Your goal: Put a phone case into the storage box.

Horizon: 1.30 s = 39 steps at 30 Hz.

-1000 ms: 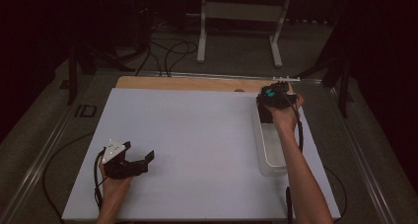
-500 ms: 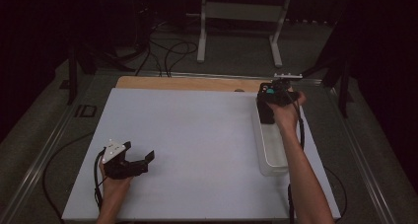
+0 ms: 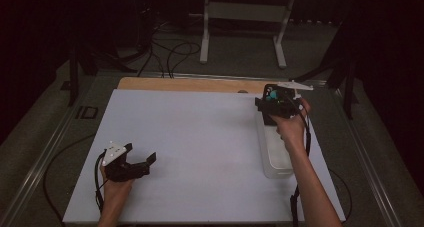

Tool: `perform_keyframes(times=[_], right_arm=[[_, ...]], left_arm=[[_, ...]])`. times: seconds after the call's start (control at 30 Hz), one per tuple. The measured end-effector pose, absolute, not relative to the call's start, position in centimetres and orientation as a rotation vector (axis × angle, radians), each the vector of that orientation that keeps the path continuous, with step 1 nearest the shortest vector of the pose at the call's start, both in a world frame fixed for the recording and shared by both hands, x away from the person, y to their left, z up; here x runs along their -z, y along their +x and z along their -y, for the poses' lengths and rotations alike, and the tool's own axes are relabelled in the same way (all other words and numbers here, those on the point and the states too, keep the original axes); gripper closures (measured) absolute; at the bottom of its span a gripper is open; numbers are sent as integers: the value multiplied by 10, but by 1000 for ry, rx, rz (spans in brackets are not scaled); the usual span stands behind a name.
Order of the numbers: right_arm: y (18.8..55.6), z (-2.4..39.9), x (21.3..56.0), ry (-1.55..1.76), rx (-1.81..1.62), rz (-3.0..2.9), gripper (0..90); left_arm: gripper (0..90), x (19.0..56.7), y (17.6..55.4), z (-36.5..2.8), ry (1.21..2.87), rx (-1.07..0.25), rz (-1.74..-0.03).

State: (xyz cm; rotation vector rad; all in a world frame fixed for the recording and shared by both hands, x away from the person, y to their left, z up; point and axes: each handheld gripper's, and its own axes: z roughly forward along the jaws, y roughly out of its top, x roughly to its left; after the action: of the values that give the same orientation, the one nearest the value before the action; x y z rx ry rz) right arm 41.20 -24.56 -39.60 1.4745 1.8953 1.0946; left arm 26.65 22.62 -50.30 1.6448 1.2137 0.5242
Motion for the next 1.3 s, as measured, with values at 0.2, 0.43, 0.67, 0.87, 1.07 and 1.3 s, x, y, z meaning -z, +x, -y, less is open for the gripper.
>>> perform_keyframes(times=[0.2, 0.43, 0.67, 0.87, 1.07, 1.3], right_arm=[[376, 231, 401, 1394, -1202, -1963, 81], [329, 222, 413, 1262, -1282, -2048, 97], [287, 225, 432, 1106, -1310, -2045, 97], [263, 238, 449, 1054, -1359, -2007, 97], [248, 250, 462, 1010, -1412, -1979, 96], [237, 265, 473, 969, -1456, -1939, 96]], left_arm=[[13, 499, 265, -227, 1638, -517, -1202], [13, 488, 255, -226, 1658, -555, -1148], [11, 479, 242, -227, 1667, -568, -1094], [11, 472, 232, -231, 1646, -590, -1050], [11, 471, 228, -235, 1630, -612, -1016], [11, 474, 225, -242, 1631, -642, -993]])
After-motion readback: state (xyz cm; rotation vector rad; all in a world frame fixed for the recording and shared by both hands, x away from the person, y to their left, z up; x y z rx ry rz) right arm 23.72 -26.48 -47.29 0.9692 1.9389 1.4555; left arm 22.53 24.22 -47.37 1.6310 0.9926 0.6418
